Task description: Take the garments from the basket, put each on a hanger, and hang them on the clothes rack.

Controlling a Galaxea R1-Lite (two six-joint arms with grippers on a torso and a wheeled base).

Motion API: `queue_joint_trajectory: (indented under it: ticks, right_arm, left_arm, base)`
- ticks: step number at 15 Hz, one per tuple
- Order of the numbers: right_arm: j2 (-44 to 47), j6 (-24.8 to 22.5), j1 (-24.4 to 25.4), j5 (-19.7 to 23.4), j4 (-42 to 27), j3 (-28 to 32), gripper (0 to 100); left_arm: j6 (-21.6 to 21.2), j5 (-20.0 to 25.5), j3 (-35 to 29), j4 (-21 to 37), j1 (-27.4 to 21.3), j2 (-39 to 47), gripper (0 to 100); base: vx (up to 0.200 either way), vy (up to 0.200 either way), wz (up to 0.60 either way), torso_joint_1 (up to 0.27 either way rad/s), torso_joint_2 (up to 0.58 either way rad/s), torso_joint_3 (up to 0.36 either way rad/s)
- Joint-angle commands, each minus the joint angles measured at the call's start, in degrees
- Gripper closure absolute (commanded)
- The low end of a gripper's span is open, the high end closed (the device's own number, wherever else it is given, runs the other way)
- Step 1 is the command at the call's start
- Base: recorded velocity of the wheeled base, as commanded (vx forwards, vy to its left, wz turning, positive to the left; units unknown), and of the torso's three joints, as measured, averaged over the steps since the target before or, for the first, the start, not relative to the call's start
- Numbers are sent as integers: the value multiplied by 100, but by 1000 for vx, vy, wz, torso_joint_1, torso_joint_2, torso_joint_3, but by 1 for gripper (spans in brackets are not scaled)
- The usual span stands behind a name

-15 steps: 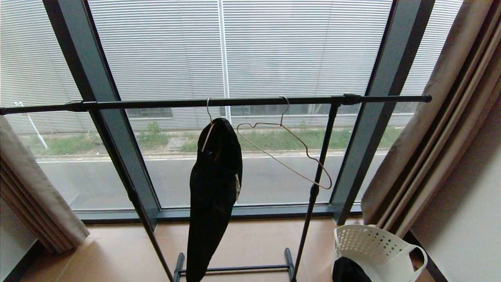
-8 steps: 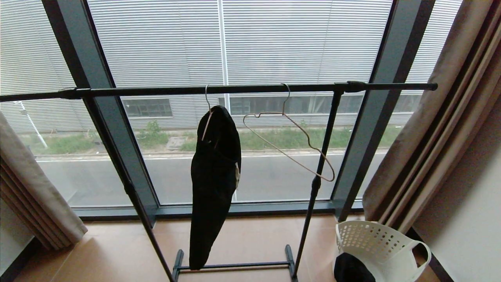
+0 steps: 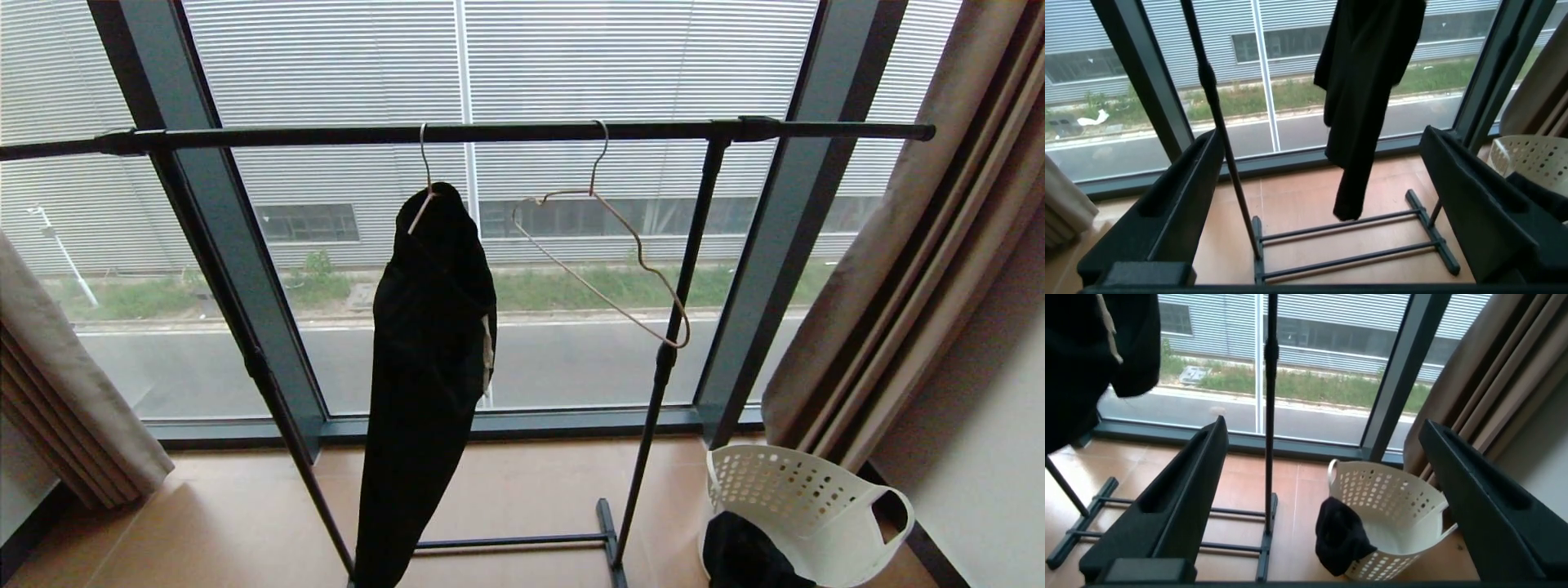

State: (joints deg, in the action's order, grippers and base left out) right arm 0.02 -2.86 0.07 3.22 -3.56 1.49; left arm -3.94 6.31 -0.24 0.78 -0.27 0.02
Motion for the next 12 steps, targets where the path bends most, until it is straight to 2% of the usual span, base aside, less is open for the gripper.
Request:
queue_joint_trajectory:
  ticks: [1,12]
  right_arm:
    - [-2,-4,1,3,-4,1,0]
    - [-2,-4,1,3,-4,1,0]
  left_arm:
    - [-2,1,-2,1,0,-2,0]
    - [7,1,-2,1,0,-2,0]
  base:
    - [0,0,0,-217,544,310]
    - [0,0,0,-185,513,325]
